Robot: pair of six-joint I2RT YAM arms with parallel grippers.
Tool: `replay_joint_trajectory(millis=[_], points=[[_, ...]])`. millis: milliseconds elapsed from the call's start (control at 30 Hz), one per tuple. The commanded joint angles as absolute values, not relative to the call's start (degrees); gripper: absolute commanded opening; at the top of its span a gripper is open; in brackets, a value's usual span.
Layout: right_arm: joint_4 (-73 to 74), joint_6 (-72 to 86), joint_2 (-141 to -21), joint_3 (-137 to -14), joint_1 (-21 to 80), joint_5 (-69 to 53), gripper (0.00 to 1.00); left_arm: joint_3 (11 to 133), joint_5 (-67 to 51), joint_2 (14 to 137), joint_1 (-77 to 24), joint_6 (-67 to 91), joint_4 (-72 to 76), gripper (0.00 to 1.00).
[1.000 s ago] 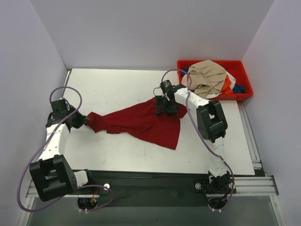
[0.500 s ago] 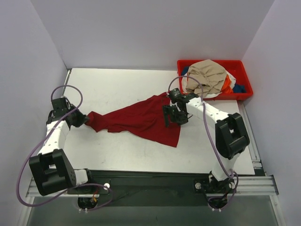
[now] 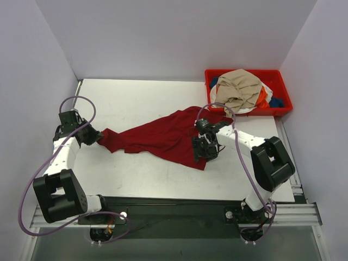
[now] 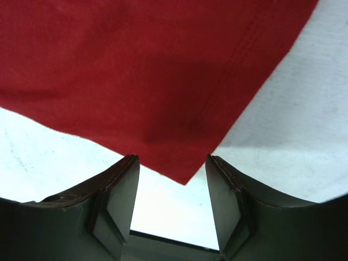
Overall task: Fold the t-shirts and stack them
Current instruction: Flatten out the tshirt
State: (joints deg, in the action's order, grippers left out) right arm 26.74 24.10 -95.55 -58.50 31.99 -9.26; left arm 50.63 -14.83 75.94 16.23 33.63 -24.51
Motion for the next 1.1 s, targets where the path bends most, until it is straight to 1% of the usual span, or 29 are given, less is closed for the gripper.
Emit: replay_joint_trajectory(millis=[0,300,667,767,867,900,967,1000,1067], points=[[27.07,25.4,-96.15,-57.05,32.52,-9.76,0.51,52.91,-15.73,74.97,16.43,32.17,-24.17,0.0],[28.12,25.31,-92.02,-53.0,32.78,-9.31,0.51,51.24,-15.64,73.21,16.44,32.08,-24.61,0.0],[25.49,24.52,-94.92,-52.56,33.66,-11.68,0.5,50.89,-15.73,72.77,16.35,31.73,-25.31,0.0],[24.79,24.0,-96.32,-53.35,34.19,-12.83,0.48,50.89,-15.64,72.69,16.35,31.64,-25.49,0.0],[24.87,23.73,-97.47,-53.53,34.28,-13.53,0.41,50.8,-15.38,72.42,16.35,31.46,-25.49,0.0],[24.96,23.64,-97.64,-53.53,34.19,-13.45,0.35,50.8,-15.29,72.25,16.43,31.55,-25.49,0.0],[25.22,23.56,-97.65,-53.7,33.93,-13.62,0.27,50.8,-15.21,72.33,16.35,31.81,-25.23,0.0],[25.83,23.29,-97.39,-53.88,33.58,-13.62,0.16,50.8,-15.12,72.42,16.43,32.43,-24.88,0.0],[26.98,23.2,-96.16,-54.84,33.22,-13.45,0.03,50.89,-15.12,72.42,16.43,33.13,-24.35,0.0]])
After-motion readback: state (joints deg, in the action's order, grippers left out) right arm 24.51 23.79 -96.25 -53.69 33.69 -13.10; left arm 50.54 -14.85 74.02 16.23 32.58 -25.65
